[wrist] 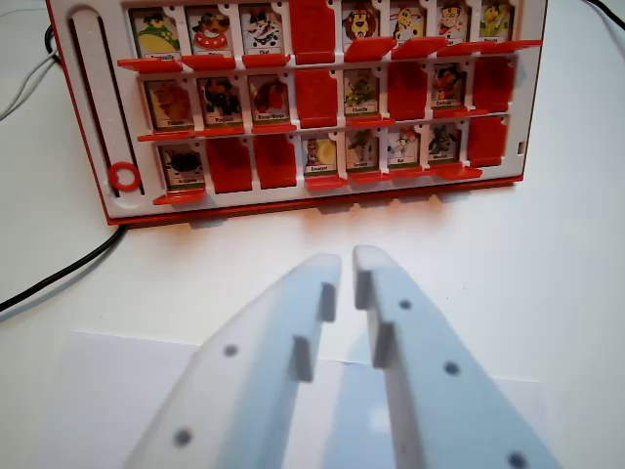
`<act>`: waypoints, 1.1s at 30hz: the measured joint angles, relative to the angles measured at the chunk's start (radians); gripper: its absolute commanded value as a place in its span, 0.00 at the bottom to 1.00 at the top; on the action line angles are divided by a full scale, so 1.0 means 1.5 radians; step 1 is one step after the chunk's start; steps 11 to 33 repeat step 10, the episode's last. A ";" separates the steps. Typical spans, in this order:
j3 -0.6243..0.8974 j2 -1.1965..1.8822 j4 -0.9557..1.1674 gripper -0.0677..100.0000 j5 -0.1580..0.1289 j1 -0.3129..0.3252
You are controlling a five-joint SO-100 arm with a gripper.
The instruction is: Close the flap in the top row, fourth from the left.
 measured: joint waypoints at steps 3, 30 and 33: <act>0.000 0.000 0.000 0.01 0.000 0.005; 0.000 0.000 0.000 0.01 0.000 0.005; 0.000 0.000 0.000 0.01 0.000 0.005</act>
